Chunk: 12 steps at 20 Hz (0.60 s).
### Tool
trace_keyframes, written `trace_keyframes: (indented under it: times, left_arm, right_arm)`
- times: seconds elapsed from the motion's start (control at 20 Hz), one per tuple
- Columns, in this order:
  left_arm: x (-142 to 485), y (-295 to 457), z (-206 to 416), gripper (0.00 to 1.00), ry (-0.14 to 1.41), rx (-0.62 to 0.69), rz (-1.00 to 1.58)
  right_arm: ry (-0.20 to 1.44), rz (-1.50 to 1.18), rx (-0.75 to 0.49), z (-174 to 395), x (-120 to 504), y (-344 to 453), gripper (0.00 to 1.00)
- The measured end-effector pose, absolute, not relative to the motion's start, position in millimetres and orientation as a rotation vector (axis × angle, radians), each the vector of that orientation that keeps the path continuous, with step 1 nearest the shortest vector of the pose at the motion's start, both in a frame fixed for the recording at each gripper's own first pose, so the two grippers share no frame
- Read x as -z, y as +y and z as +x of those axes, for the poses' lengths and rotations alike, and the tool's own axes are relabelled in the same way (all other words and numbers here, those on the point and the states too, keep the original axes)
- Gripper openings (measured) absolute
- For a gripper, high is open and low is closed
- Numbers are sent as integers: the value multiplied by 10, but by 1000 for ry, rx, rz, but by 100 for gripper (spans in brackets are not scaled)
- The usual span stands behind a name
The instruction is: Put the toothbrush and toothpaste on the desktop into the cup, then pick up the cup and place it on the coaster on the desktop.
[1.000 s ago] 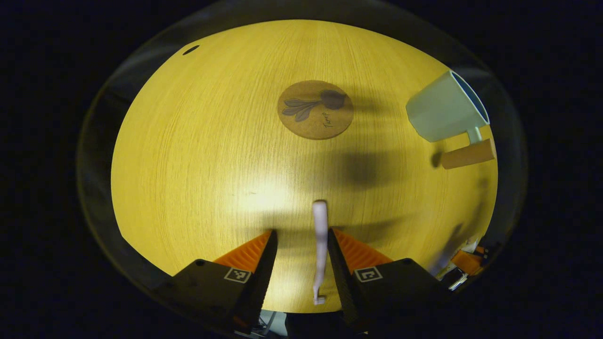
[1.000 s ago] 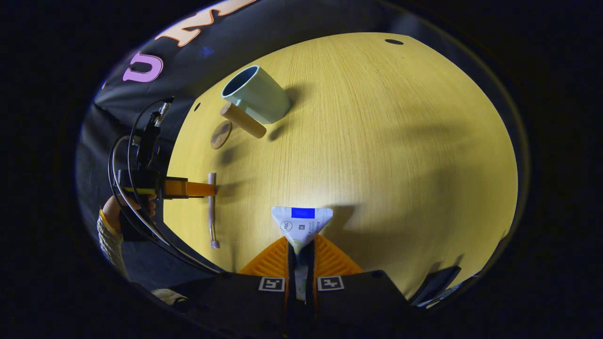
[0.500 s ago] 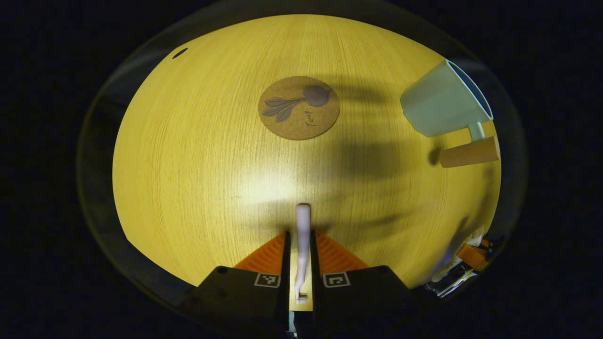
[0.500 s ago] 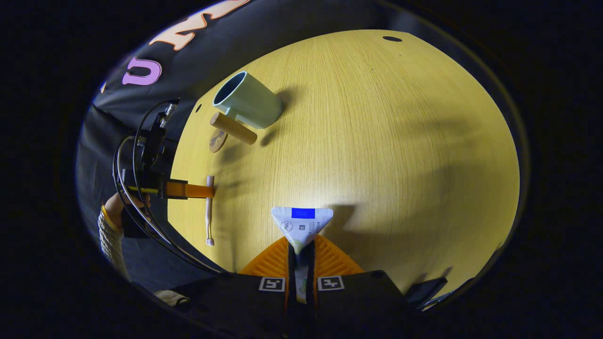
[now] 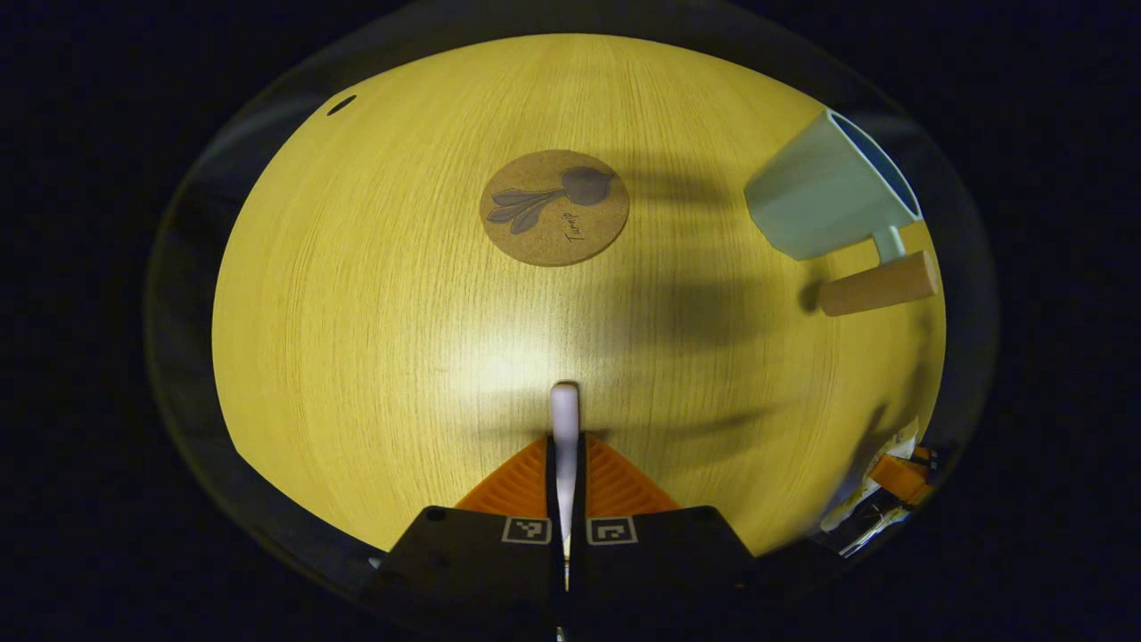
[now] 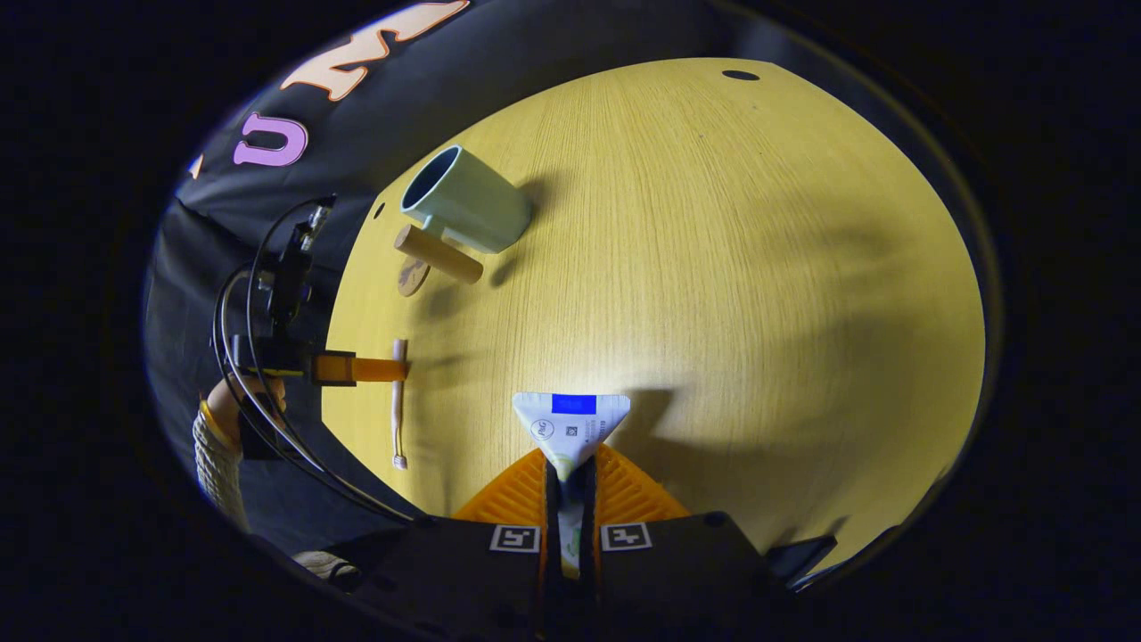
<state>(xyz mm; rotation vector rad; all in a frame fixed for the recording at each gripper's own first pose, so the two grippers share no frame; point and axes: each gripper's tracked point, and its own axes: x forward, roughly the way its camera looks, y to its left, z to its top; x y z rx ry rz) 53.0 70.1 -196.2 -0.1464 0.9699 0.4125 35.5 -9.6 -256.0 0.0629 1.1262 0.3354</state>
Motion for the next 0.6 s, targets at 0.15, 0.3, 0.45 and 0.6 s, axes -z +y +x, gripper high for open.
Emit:
trace_keyframes:
  times: [0.15,0.3,0.45,0.6]
  left_arm:
    - [1843,709,500,0,888,-412,-174]
    - [1722,614,486,0,821,-360,-178]
    - [1570,563,467,0,764,-318,-160]
    - [1311,579,514,0,678,-269,-141]
  right_arm:
    - [1095,73,-332,420,2501,-60,11]
    - [1064,74,-321,474,2423,-21,10]
    - [1010,102,-302,551,2309,88,10]
    - [917,107,-273,681,2127,198,10]
